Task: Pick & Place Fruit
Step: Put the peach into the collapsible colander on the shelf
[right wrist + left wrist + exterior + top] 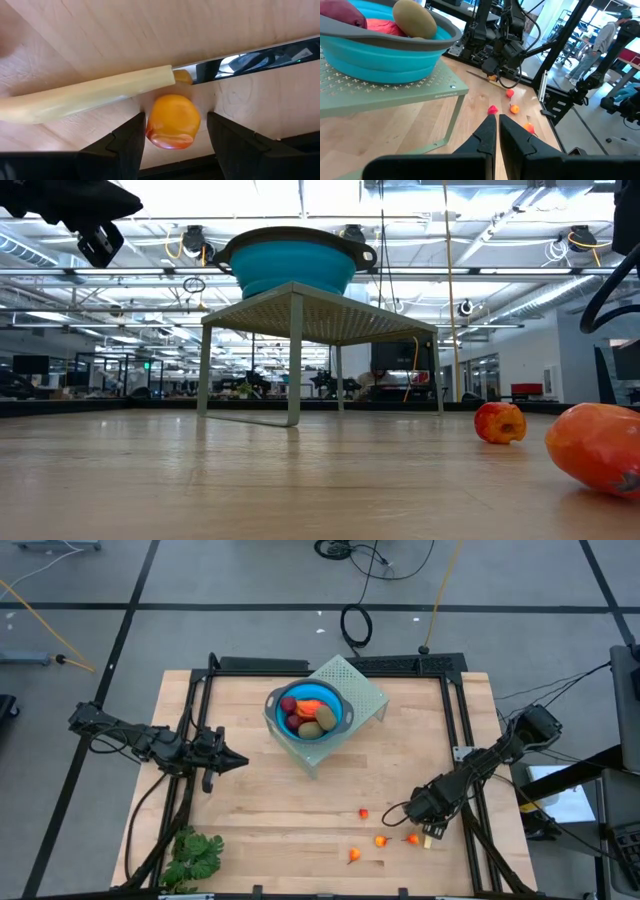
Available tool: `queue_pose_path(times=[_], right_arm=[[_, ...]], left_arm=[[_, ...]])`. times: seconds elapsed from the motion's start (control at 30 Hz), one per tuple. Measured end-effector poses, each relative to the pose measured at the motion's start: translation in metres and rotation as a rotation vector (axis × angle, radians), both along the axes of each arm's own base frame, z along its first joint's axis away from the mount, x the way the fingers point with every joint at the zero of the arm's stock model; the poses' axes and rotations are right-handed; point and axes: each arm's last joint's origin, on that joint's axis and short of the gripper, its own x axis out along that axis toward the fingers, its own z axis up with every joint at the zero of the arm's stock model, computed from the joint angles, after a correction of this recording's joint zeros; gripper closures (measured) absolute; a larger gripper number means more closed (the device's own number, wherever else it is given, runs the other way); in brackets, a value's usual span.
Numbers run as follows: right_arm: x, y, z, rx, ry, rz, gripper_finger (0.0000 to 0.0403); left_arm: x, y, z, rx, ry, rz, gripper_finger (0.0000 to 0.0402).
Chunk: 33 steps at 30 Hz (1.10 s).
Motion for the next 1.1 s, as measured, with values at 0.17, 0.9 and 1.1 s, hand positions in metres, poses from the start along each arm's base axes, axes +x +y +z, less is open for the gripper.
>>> queue_pose_path(times=[0.17,0.9,1.1], right_arm=[[0.0008,0.0006,-0.0005,0.008,-0.009,0.0,0.0195],[0.0016,0.0012,-0.0011,0.013,-0.019,-0.001,0.0219],[0.0015,0.0011,-0.0013,0.006,-0.014,-0.022,0.0255]], left_arm=[[0.0,0.0,0.0,0.0,0.0,0.0,0.0383],[0.0,0.0,-0.0001,0.0,0.001,0.0,0.0383],[0.0,0.0,-0.0001,0.0,0.001,0.0,0.0383]])
